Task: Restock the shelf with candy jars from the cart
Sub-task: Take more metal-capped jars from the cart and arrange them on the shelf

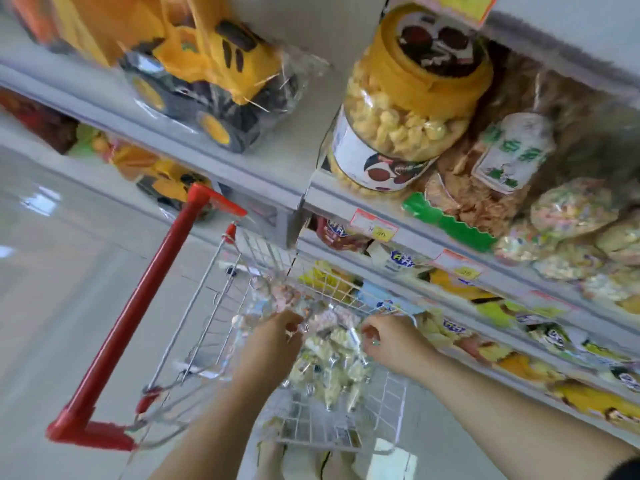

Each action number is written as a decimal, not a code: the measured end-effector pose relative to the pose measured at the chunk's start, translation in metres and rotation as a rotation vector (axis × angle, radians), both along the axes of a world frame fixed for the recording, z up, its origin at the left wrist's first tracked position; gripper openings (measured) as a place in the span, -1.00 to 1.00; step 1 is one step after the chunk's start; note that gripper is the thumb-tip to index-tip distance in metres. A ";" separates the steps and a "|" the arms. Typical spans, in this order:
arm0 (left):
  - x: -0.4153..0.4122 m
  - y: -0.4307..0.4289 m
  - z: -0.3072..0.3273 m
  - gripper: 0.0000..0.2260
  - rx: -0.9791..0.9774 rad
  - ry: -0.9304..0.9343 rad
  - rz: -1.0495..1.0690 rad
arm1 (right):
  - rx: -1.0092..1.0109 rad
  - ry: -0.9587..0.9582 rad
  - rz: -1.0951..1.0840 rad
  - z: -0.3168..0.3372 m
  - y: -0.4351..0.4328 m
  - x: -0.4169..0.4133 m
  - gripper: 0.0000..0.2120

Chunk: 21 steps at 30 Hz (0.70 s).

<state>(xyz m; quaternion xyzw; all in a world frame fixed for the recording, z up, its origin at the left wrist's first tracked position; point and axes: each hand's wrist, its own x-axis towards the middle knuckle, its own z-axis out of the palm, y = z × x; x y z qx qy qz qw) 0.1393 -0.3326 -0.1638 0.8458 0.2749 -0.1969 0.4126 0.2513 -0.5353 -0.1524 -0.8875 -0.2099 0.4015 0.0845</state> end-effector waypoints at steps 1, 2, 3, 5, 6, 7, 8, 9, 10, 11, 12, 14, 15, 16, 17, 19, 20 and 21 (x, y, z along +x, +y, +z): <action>-0.005 -0.001 -0.021 -0.72 0.014 0.052 0.009 | -0.031 -0.002 0.044 -0.019 0.003 0.001 -0.77; -0.009 -0.001 -0.041 -0.70 0.025 0.099 0.019 | -0.057 0.001 0.085 -0.038 0.007 0.003 -0.73; -0.012 -0.001 -0.060 -0.67 0.029 0.138 0.043 | -0.077 0.011 0.122 -0.058 0.011 0.004 -0.69; -0.014 -0.001 -0.093 -0.61 0.036 0.185 0.106 | -0.089 0.020 0.181 -0.095 0.019 0.005 -0.59; -0.013 -0.001 -0.106 -0.59 0.056 0.194 0.115 | -0.094 0.016 0.203 -0.111 0.022 0.005 -0.53; -0.011 0.000 -0.118 -0.55 0.079 0.199 0.117 | -0.101 0.016 0.216 -0.126 0.026 0.005 -0.48; -0.007 0.001 -0.127 -0.52 0.096 0.198 0.126 | -0.102 0.016 0.225 -0.140 0.028 0.005 -0.44; -0.001 0.003 -0.130 -0.49 0.103 0.186 0.137 | -0.095 0.009 0.236 -0.146 0.030 0.005 -0.42; 0.004 0.003 -0.139 -0.47 0.098 0.167 0.147 | -0.081 0.001 0.258 -0.158 0.033 0.004 -0.41; 0.009 0.003 -0.147 -0.45 0.083 0.156 0.157 | -0.066 -0.010 0.276 -0.167 0.035 0.003 -0.41; 0.015 0.003 -0.155 -0.42 0.063 0.146 0.170 | -0.059 -0.019 0.288 -0.174 0.037 0.001 -0.40; 0.026 0.002 -0.169 -0.37 0.016 0.132 0.220 | -0.060 -0.069 0.321 -0.187 0.040 -0.001 -0.38; 0.032 0.002 -0.175 -0.34 -0.016 0.120 0.267 | -0.058 -0.102 0.339 -0.192 0.041 -0.002 -0.37; 0.037 0.001 -0.182 -0.29 -0.046 0.101 0.331 | -0.051 -0.137 0.351 -0.197 0.041 -0.002 -0.37; 0.043 -0.001 -0.187 -0.25 -0.082 0.081 0.406 | -0.045 -0.167 0.356 -0.200 0.041 -0.003 -0.37; 0.055 -0.009 -0.191 -0.23 -0.154 0.021 0.572 | -0.042 -0.228 0.363 -0.205 0.041 -0.002 -0.42; 0.060 -0.015 -0.192 -0.25 -0.160 -0.007 0.644 | -0.044 -0.255 0.367 -0.207 0.041 -0.002 -0.45; 0.066 -0.020 -0.192 -0.27 -0.139 -0.022 0.713 | -0.045 -0.269 0.365 -0.207 0.042 -0.001 -0.49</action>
